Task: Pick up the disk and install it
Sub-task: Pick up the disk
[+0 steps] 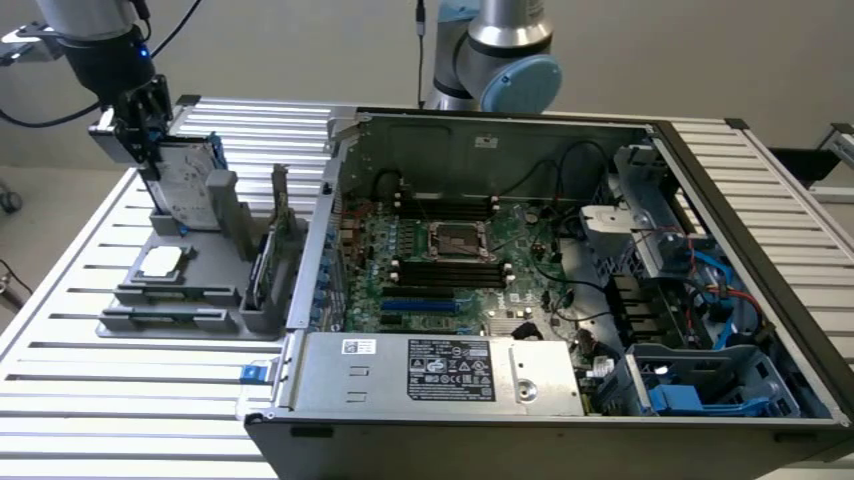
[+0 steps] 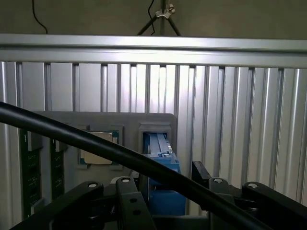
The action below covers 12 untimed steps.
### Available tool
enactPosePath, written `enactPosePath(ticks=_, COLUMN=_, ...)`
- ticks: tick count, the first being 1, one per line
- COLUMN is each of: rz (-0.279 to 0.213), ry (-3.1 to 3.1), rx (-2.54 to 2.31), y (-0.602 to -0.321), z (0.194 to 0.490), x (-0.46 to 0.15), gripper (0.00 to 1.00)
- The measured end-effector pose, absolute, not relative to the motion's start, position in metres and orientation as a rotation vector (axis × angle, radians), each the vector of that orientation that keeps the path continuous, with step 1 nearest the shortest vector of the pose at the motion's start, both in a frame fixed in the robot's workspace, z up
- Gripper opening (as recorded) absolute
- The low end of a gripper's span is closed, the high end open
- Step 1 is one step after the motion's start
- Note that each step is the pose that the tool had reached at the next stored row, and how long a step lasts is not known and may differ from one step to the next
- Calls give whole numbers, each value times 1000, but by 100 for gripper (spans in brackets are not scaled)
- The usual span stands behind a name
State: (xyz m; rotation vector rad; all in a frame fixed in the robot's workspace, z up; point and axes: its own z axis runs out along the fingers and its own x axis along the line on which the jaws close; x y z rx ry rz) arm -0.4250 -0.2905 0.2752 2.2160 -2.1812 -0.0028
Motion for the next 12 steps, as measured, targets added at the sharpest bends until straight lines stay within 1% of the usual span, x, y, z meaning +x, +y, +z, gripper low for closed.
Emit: enactPosePath(ticks=12, rz=-3, ry=-2181, rx=2216, y=-291, z=275, x=-424, gripper=54)
